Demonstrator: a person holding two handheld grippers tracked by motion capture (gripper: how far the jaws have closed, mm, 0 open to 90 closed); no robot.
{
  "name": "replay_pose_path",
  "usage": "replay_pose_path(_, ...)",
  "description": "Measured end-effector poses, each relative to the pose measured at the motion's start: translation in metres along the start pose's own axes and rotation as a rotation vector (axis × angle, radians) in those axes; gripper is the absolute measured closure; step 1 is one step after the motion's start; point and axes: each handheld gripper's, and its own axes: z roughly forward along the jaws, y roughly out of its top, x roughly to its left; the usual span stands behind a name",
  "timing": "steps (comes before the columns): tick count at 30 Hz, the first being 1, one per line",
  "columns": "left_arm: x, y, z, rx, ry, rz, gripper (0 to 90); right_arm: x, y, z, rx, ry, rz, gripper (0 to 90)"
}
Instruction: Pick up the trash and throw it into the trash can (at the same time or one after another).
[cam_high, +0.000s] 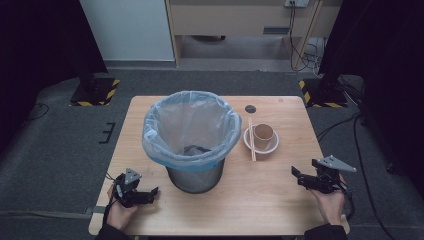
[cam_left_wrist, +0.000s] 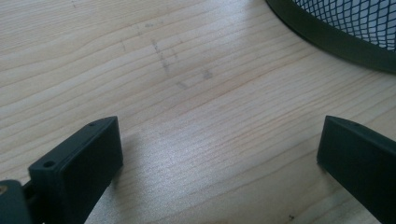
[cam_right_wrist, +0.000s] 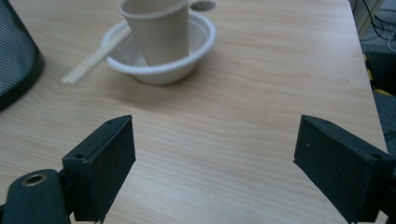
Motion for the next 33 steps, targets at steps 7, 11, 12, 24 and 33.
replay_pose_path(7,0.0,0.0,0.0,0.0,0.001,-0.001,0.0,0.011,0.018,-0.002,-0.036,0.026,-0.033,13.0)
replay_pose_path(11,0.0,0.0,0.0,0.0,0.001,-0.002,0.0,0.012,0.023,-0.005,-0.055,0.03,-0.035,14.1)
replay_pose_path(12,0.0,0.0,0.0,0.0,0.002,-0.002,0.0,0.012,0.024,-0.005,-0.06,0.029,-0.035,14.7)
replay_pose_path(24,-0.001,0.0,0.0,-0.001,0.003,-0.004,0.0,0.012,0.056,-0.009,-0.153,0.039,-0.013,24.3)
replay_pose_path(33,-0.001,0.0,0.0,-0.001,0.004,-0.005,0.0,0.016,0.076,-0.006,-0.191,0.047,-0.025,30.4)
